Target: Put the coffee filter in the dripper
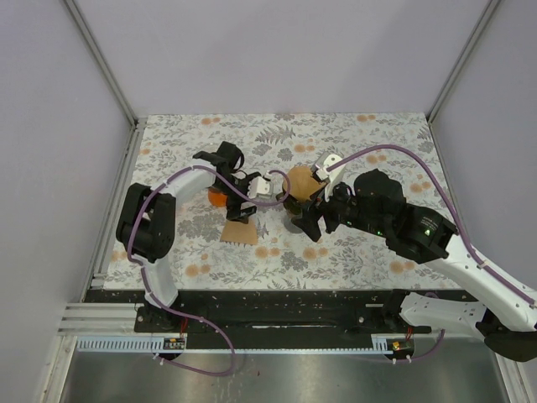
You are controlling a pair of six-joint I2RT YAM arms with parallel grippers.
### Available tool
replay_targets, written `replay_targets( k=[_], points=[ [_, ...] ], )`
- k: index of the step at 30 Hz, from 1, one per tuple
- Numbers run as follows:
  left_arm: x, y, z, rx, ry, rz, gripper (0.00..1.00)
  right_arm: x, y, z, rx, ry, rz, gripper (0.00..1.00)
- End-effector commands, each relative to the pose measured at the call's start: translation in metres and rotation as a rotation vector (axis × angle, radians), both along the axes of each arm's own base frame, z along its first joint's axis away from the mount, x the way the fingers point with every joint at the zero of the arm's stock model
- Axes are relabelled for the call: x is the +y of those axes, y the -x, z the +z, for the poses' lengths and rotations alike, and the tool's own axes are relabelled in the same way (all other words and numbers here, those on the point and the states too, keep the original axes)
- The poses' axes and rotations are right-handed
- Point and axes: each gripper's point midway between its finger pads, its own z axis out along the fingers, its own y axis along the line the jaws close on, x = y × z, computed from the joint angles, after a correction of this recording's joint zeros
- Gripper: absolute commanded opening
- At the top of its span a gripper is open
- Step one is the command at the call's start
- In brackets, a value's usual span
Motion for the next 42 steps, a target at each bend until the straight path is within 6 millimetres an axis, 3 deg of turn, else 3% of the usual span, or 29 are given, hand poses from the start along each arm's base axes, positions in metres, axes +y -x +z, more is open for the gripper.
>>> replay_targets(
  k=[1, 9, 29, 42],
  points=[
    [-0.003, -0.010, 0.002, -0.039, 0.038, -0.037, 0.89, -0.003, 0.004, 0.020, -0.015, -0.059, 0.001, 0.83],
    [-0.005, -0.010, 0.030, -0.087, 0.115, -0.026, 0.89, 0.001, 0.002, 0.015, -0.011, -0.040, 0.014, 0.83],
    [0.005, 0.021, -0.009, 0.010, -0.015, -0.126, 0.73, 0.005, 0.005, 0.013, -0.004, -0.043, 0.035, 0.84],
    [-0.009, 0.006, 0.044, -0.081, 0.069, -0.113, 0.75, 0.007, 0.004, 0.010, 0.003, -0.033, 0.044, 0.84]
  ],
)
